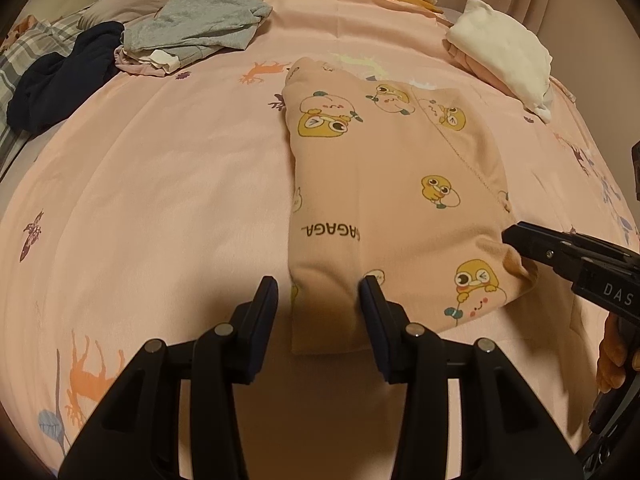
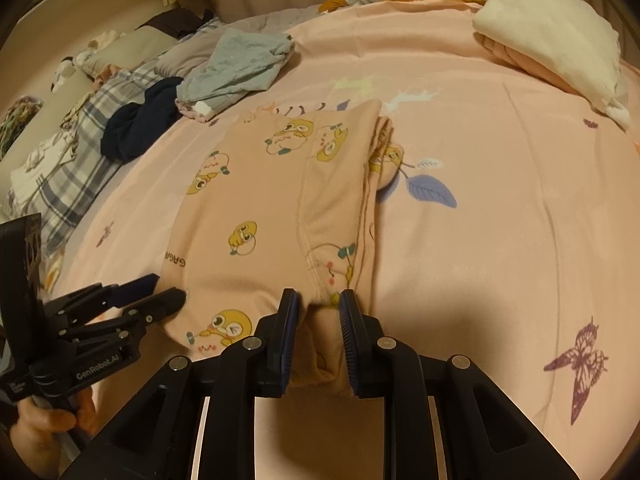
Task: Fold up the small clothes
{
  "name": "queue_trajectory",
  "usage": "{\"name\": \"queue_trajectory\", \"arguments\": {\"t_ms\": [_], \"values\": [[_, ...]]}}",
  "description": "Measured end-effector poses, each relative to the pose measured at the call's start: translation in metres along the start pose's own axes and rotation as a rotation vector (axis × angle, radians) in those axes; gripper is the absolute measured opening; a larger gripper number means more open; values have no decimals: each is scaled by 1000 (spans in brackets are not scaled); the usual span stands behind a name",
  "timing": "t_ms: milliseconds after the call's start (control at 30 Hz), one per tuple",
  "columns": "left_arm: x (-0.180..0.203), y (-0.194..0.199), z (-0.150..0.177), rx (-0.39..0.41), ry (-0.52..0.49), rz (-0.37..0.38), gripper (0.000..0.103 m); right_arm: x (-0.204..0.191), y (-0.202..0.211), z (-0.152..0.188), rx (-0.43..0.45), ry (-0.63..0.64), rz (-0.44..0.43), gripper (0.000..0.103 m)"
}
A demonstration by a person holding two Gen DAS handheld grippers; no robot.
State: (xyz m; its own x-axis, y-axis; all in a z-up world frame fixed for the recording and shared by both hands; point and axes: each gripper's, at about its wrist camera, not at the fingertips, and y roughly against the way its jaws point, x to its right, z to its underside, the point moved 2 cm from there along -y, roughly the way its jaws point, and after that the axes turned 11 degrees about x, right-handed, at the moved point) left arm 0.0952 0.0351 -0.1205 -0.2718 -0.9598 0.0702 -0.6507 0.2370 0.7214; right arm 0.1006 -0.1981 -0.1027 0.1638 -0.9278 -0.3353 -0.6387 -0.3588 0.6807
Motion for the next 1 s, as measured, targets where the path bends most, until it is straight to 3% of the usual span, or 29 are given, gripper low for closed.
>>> {"name": "queue_trajectory", "arguments": {"t_ms": [233,500,633,800,1000], "values": [[0,6,4,-4,2,-7,44,0,5,5,-13,-5,6,23],[-1,19,8,-1,4,-49,62,-1,16,10,-29,-4,13,24],[-1,27,9,7,5,-66,71,-3,23,12,-33,-1,24,41],[-1,37,9,12,14,-74,83,-5,34,16,-20,-10,31,52],[3,50,5,27,15,-77,84,-10,51,15,14,-7,33,65]]}}
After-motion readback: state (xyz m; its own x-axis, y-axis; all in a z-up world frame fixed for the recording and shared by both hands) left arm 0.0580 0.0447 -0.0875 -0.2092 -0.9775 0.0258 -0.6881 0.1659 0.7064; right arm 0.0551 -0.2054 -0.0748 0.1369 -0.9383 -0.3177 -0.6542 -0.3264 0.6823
